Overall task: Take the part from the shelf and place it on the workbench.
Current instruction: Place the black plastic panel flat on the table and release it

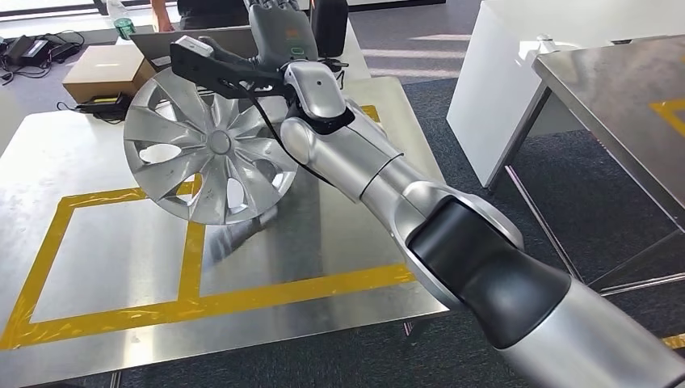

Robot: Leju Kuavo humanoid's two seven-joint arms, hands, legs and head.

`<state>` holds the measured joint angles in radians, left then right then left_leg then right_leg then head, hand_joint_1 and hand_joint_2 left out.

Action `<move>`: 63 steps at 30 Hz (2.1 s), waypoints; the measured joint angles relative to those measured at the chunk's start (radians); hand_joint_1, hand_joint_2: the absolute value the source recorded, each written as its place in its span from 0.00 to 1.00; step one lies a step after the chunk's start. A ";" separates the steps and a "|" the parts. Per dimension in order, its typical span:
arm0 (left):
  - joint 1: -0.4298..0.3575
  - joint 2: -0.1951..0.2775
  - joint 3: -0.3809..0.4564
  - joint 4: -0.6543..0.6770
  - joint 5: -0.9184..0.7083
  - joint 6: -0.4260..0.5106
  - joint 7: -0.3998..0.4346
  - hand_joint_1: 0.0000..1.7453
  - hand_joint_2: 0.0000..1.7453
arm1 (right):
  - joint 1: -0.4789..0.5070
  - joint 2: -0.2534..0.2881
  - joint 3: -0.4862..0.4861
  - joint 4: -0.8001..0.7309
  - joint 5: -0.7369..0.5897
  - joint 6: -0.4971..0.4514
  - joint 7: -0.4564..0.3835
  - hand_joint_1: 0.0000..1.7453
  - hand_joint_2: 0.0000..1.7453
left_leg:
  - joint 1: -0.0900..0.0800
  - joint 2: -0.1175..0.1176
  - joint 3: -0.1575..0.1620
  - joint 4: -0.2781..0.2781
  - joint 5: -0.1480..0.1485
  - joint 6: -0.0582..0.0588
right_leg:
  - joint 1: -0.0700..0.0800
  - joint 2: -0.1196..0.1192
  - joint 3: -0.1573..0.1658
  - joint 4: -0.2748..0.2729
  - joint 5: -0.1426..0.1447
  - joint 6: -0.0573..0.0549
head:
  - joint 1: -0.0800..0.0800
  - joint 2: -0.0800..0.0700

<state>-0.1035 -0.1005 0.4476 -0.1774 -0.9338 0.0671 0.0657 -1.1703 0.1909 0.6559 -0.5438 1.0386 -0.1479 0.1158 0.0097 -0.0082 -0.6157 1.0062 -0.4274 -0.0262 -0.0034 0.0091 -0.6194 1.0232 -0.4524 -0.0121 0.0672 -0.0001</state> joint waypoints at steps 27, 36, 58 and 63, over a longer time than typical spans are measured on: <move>0.000 0.003 0.016 0.000 -0.019 -0.005 -0.001 0.00 0.00 | 0.092 -0.076 0.003 -0.146 -0.007 -0.163 -0.010 0.00 0.00 | 0.000 0.001 0.000 0.000 -0.001 0.001 | 0.000 0.000 0.000 0.000 0.000 0.000 | 0.000 0.000; -0.002 0.005 0.017 0.000 -0.023 -0.007 0.028 0.00 0.00 | 0.114 -0.091 0.003 -0.194 0.001 -0.176 -0.011 0.00 0.00 | -0.001 0.003 0.006 -0.005 0.003 0.019 | -0.005 0.002 0.005 -0.009 0.007 0.013 | -0.001 0.000; -0.012 -0.004 0.018 0.002 -0.039 -0.017 0.030 0.00 0.00 | 0.160 -0.144 -0.002 -0.233 0.013 -0.158 -0.007 0.00 0.00 | 0.039 0.012 -0.110 0.236 -0.122 -0.047 | -0.029 0.007 -0.004 0.006 0.007 -0.004 | -0.003 0.000; -0.013 -0.003 0.018 0.001 -0.043 -0.016 0.027 0.00 0.00 | 0.166 -0.156 -0.004 -0.236 0.012 -0.156 -0.010 0.00 0.00 | 0.019 0.011 0.012 0.120 -0.083 -0.018 | -0.015 0.008 -0.029 0.010 0.026 0.000 | -0.003 0.000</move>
<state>-0.1165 -0.1040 0.4653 -0.1760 -0.9771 0.0507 0.0925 -1.0042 0.0349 0.6516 -0.7798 1.0507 -0.3042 0.1062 0.0283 0.0024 -0.6041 1.1266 -0.5102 -0.0440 -0.0183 0.0168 -0.6482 1.0332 -0.4259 -0.0124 0.0647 -0.0001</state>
